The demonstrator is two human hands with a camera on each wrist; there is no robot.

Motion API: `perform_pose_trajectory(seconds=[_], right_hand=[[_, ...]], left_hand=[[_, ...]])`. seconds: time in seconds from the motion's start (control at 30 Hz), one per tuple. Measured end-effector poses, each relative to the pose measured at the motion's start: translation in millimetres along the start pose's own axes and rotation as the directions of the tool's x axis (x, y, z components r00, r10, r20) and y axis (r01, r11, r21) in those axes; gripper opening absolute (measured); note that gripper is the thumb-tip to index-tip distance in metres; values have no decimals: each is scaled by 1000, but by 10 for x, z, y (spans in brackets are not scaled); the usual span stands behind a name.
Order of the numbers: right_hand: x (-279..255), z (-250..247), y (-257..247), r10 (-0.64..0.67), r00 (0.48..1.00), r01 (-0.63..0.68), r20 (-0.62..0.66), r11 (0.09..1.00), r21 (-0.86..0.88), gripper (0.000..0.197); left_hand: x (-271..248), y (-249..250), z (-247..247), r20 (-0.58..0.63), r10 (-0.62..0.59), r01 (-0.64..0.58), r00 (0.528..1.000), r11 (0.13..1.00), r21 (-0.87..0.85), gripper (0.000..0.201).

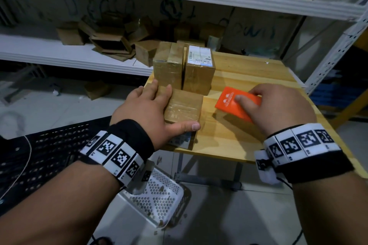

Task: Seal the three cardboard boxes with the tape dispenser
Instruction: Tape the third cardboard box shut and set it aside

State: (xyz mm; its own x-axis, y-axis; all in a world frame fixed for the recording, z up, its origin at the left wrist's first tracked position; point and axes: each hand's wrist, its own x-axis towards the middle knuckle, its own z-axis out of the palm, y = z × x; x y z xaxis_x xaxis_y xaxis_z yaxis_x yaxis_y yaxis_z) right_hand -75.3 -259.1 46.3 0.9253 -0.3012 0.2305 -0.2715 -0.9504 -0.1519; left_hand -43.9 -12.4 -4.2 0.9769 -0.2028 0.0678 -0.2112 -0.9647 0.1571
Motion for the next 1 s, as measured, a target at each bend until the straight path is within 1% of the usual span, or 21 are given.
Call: perform_pose_trajectory(seconds=[0.1,0.17,0.2,0.3,0.47,0.53,0.6,0.63,0.7,0.73,0.77,0.8,0.83,0.87,0.9,0.93,0.97,1.0], right_hand=[[21,118,46,23,996,-24,-91,1000,-11,51],[41,210,69,49,993,-54,-111,998,-38,56],[54,250,73,58,993,-63,-107,997,-44,56],[75,308,59,46,996,-49,-73,997,-51,48],[74,364,21,-3,996,13,87,993,-120,45],[60,359,10,-16,992,32,126,991,-128,46],[54,349,3,-37,994,50,106,990,-130,51],[52,330,-7,-52,997,57,64,995,-84,52],[44,269,-41,-63,997,69,-51,989,128,49],[31,234,-78,-50,995,71,-87,962,264,45],[12,197,-130,-29,997,57,-75,911,408,41],[-9,184,-191,-6,1000,9,-8,838,545,38],[-35,192,-256,10,994,-80,111,761,644,38],[-63,223,-321,10,964,-198,264,690,697,41],[-88,274,-375,-15,913,-310,407,622,719,47],[-95,348,-410,-53,860,-392,507,567,724,54],[-97,418,-437,-85,824,-440,560,528,727,58],[-92,471,-456,-101,806,-469,584,494,732,59]], left_hand=[[-3,8,-6,9,-5,4,1000,1000,17,131],[-6,12,-8,16,-7,7,1000,1000,21,131],[-8,14,-8,19,-7,7,1000,1000,18,131],[-22,26,-15,19,-8,8,1000,1000,14,133],[-41,35,-44,31,-14,13,999,1000,23,132],[-44,23,-51,30,-10,11,999,1000,-12,126],[-25,-9,-61,20,-7,9,1000,996,-93,114],[-8,-32,-63,12,-4,5,1000,992,-129,105],[35,-77,-53,-6,1,-1,1000,990,-144,80],[57,-98,-42,-14,0,-2,1000,991,-133,71],[68,-108,-33,-18,0,-2,1000,992,-122,67],[70,-106,-33,-18,-2,0,1000,993,-115,65],[68,-98,-31,-18,-3,1,1000,994,-109,65],[61,-85,-34,-19,-1,-1,1000,995,-104,65],[52,-73,-38,-19,0,-2,1000,995,-99,65],[45,-63,-42,-20,-1,-1,1000,995,-96,65],[36,-60,-47,-21,-2,0,1000,995,-95,65],[31,-57,-49,-21,-3,1,1000,996,-94,66]])
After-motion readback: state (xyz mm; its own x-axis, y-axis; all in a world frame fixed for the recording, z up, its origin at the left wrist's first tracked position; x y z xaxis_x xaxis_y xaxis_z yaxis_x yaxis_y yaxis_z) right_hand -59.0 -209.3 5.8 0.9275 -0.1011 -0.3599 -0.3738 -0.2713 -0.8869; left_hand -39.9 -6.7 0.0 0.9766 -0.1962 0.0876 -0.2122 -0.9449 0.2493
